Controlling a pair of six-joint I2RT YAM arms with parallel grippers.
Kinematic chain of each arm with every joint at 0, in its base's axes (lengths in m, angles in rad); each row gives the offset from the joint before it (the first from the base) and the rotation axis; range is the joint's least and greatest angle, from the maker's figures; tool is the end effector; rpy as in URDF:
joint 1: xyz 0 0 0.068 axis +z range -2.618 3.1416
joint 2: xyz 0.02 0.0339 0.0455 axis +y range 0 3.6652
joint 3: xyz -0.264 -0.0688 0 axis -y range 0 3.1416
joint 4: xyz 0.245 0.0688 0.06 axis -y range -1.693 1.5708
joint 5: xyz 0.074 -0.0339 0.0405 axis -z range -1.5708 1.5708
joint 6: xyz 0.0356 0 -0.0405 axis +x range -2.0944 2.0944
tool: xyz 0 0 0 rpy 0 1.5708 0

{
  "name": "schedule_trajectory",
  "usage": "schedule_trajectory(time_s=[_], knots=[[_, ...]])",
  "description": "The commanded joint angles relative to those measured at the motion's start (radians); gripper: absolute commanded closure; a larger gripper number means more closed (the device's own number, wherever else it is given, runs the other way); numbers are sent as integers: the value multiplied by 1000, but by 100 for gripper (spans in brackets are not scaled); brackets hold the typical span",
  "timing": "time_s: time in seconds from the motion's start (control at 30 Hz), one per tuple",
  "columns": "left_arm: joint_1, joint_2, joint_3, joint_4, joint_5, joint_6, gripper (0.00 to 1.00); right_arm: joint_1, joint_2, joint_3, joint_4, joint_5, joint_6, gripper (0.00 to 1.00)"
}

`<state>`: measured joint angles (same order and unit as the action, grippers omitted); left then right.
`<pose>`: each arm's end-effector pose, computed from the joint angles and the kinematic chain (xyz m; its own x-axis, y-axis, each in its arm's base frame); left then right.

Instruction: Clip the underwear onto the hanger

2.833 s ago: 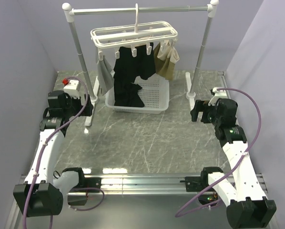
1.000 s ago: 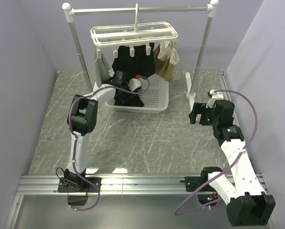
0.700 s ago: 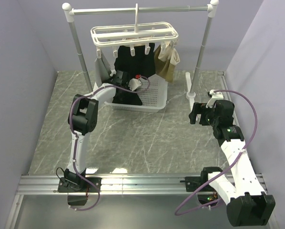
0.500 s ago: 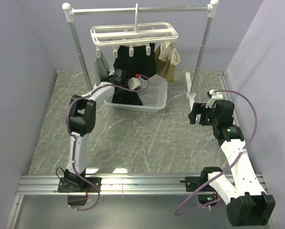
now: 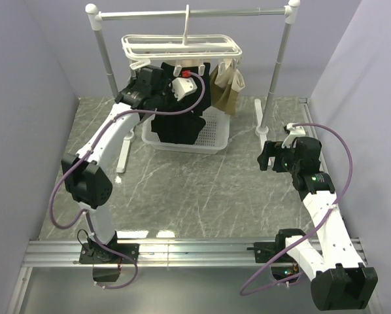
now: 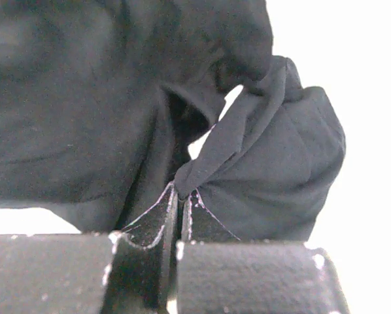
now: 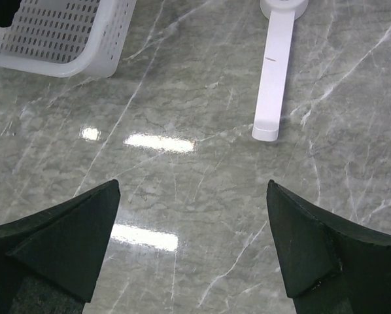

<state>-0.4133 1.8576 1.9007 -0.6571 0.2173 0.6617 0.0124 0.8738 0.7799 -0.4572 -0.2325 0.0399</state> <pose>0.3868 -0.1780 0.3746 -0.0761 0.6886 -0.7212 0.7609 0.5075 0.4042 0.1925 0.0106 0.2958 -0.5315 0.0322 -0.8465 -0.1873 0.9701 0.1545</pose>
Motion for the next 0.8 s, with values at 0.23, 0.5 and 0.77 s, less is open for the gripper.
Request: schedule_trajectory(time_s=[0.23,0.5,0.77], knots=[[-70,-173,-55,-122,139,-10,100,-8,-13,41,37,-27,0,0],[-102,-276,-118,-182,254,-7,100,-8,-22,38,32,-33,-5,0],[-136,-432,-149,-156,312,-37,100,-8,-15,45,31,-51,-5,0]])
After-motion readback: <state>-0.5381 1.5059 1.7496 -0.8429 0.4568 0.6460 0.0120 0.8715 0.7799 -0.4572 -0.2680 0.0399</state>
